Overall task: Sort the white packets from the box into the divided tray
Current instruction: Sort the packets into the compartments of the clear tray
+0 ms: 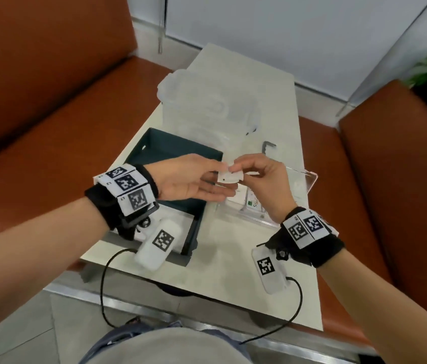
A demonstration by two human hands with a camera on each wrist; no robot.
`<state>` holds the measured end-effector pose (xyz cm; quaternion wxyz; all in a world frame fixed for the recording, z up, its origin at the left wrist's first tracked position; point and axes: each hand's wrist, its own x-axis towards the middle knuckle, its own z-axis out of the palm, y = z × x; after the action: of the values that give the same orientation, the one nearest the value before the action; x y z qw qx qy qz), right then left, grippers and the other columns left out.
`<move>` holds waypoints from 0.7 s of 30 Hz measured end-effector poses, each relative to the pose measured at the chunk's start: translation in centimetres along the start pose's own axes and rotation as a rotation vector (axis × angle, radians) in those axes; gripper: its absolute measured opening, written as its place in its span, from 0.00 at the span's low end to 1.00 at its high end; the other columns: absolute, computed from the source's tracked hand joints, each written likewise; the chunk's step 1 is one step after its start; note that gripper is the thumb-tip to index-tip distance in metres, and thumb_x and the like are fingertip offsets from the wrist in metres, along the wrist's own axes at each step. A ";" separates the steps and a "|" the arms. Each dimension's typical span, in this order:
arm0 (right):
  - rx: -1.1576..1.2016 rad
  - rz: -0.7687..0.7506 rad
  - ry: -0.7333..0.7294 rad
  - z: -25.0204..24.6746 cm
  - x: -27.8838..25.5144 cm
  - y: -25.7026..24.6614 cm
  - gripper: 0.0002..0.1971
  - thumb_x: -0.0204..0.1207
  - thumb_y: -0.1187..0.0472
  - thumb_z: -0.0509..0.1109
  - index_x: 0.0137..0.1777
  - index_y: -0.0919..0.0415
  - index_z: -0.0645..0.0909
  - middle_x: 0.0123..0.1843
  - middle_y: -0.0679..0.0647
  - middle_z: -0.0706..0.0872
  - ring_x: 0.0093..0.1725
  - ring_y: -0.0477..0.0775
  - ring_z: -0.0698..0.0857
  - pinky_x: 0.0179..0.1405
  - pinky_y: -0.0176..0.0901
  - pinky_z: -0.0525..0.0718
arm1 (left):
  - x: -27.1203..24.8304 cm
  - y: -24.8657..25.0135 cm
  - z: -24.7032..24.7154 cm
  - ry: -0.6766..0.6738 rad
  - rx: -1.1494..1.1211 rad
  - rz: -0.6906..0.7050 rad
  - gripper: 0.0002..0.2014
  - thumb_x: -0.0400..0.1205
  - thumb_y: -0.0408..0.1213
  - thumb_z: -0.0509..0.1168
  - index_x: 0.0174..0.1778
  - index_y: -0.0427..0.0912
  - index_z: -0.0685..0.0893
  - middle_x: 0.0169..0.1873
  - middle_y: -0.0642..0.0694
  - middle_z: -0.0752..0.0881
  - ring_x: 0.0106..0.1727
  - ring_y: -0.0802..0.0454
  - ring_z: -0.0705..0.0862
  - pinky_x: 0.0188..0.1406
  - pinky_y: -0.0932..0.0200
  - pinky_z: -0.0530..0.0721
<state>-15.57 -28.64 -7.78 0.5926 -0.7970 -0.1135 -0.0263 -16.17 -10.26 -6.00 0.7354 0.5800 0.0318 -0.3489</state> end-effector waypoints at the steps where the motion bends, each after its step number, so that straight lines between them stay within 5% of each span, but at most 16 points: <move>1: 0.027 0.017 0.018 -0.8 -0.1 0.2 0.09 0.67 0.78 0.76 0.42 0.65 0.88 0.51 0.59 0.86 0.47 0.53 0.86 0.52 0.50 0.86 | 0.5 -0.1 0.6 -0.003 -0.023 0.012 0.15 0.87 0.35 0.61 0.68 0.32 0.79 0.58 0.35 0.88 0.55 0.44 0.90 0.45 0.57 0.90; 6: 0.138 0.115 0.033 -3.7 -1.4 1.6 0.13 0.69 0.84 0.67 0.47 0.71 0.87 0.50 0.57 0.89 0.45 0.45 0.89 0.45 0.34 0.86 | 3.1 -1.2 2.9 0.068 0.017 0.043 0.18 0.82 0.22 0.64 0.69 0.28 0.76 0.59 0.29 0.86 0.56 0.39 0.86 0.41 0.56 0.91; 10: 0.220 0.230 0.057 -5.3 -1.7 2.3 0.08 0.78 0.74 0.67 0.53 0.69 0.85 0.48 0.61 0.88 0.45 0.52 0.89 0.47 0.40 0.88 | 4.8 -2.1 4.6 0.142 0.118 0.090 0.14 0.82 0.22 0.63 0.64 0.33 0.79 0.56 0.30 0.87 0.51 0.38 0.88 0.43 0.53 0.91; 16: 0.022 0.248 0.032 -6.8 -0.4 2.5 0.13 0.72 0.69 0.77 0.56 0.62 0.83 0.35 0.56 0.85 0.35 0.49 0.86 0.36 0.38 0.87 | 7.3 -1.7 6.9 0.132 0.009 0.170 0.09 0.83 0.26 0.63 0.59 0.36 0.80 0.52 0.38 0.84 0.49 0.45 0.89 0.45 0.52 0.91; 21: -0.078 0.257 0.051 -9.3 1.0 2.3 0.09 0.72 0.66 0.77 0.51 0.62 0.85 0.43 0.62 0.91 0.38 0.52 0.88 0.38 0.41 0.88 | 9.1 -1.0 7.7 0.177 0.025 0.243 0.11 0.80 0.23 0.68 0.56 0.36 0.81 0.50 0.39 0.85 0.45 0.46 0.90 0.43 0.52 0.91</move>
<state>-13.30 -37.93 -7.00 0.5623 -0.8265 0.0056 0.0251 -12.57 -21.40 -8.48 0.7591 0.6173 0.0218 -0.2054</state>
